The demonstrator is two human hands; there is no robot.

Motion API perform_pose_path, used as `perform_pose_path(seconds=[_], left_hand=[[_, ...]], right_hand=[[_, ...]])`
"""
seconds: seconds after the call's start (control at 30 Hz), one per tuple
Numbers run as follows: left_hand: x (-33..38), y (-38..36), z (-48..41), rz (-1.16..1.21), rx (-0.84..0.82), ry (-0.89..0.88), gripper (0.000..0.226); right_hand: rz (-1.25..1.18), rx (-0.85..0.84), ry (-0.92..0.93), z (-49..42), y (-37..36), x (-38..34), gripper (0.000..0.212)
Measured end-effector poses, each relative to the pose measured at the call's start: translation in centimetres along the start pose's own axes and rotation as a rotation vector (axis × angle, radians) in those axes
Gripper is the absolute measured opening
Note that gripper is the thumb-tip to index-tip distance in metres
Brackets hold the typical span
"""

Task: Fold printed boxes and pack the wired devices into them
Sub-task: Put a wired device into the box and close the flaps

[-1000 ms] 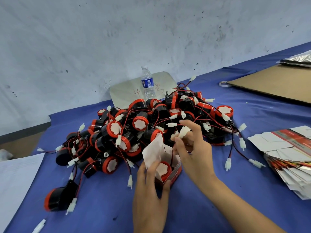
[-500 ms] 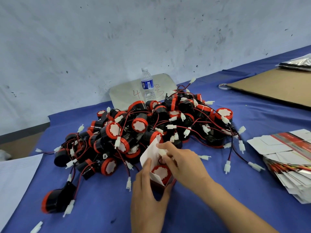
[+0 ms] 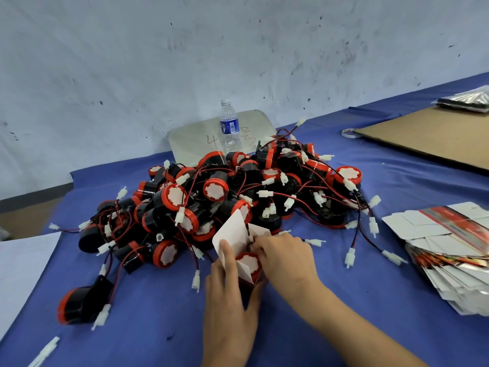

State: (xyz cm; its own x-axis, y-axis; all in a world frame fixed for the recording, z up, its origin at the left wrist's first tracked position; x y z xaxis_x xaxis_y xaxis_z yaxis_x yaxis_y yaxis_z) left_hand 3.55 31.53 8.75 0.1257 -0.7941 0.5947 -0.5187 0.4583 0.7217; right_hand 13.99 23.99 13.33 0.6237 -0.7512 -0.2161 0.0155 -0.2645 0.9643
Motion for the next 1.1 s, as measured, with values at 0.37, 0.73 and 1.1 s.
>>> perform_pose_path(seconds=[0.37, 0.73, 1.1], left_hand=[[-0.2, 0.1, -0.2, -0.168, -0.133, 0.07, 0.075], [-0.1, 0.3, -0.4, -0.106, -0.145, 0.091, 0.058], [-0.6, 1.2, -1.0, -0.016, -0.063, 0.147, 0.05]], right_hand=[[-0.191, 0.126, 0.012, 0.0, -0.4, 0.7, 0.018], [-0.373, -0.223, 0.042, -1.8, -0.5, 1.7, 0.028], [-0.061, -0.202, 0.365, 1.3, 0.1, -0.5, 0.047]])
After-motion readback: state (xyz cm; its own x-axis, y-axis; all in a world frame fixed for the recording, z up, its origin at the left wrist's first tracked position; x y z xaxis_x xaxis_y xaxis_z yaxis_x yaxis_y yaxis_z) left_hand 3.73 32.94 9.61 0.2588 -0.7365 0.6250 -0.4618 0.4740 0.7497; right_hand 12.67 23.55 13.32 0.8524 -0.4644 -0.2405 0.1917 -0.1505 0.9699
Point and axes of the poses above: each hand's wrist, its own z-axis away from the middle knuckle, its own y-axis out of the back of the hand, x = y × z, the point moved 1 cm from there along -z, towards the middle knuckle, and after that the axes turned 6 degrees about -x, right-handed, at the moved point
